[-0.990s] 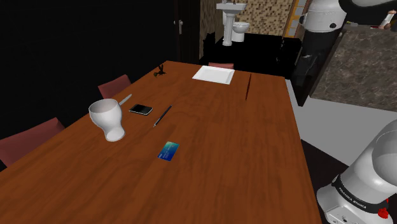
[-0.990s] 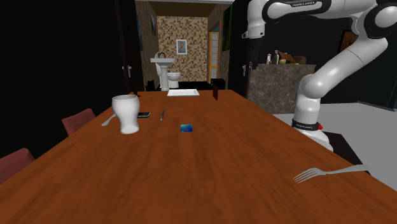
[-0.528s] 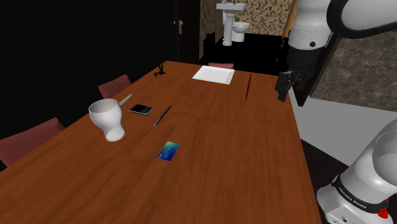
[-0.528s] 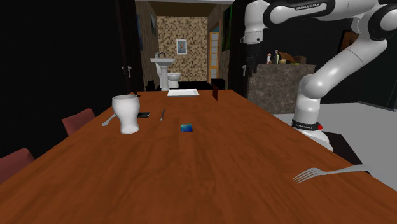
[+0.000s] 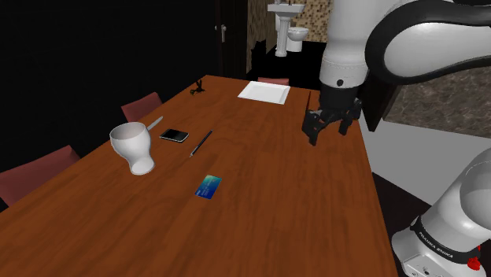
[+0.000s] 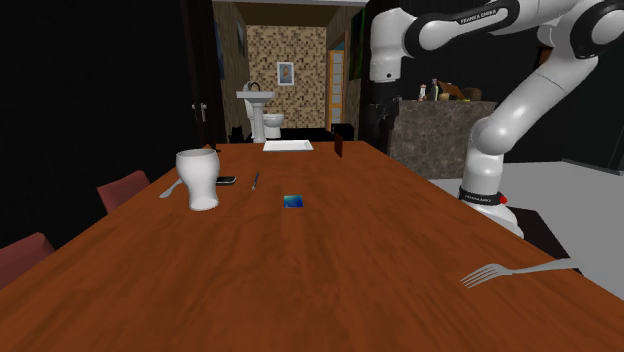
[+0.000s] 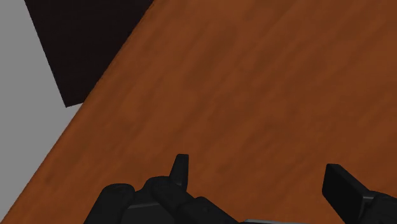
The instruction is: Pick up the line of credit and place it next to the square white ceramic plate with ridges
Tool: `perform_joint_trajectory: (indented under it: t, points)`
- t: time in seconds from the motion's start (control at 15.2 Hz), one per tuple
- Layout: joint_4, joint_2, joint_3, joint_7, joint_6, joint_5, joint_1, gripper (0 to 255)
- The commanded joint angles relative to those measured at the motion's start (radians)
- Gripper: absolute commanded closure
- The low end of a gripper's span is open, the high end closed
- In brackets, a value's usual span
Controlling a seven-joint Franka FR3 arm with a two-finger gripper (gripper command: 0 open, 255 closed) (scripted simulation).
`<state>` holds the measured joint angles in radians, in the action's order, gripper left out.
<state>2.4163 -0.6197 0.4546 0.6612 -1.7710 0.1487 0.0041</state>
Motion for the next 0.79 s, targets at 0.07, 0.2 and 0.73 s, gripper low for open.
perform_joint_trajectory:
  t: [0.07, 0.2, 0.73]
  points:
    - [-0.033, 0.080, 0.083, 0.138, -0.062, 0.016, -0.023, 0]
    - [-0.066, 0.143, 0.141, 0.233, -0.102, 0.013, -0.044, 0]
    - [-0.263, 0.487, 0.376, 0.676, -0.225, -0.159, -0.153, 0]
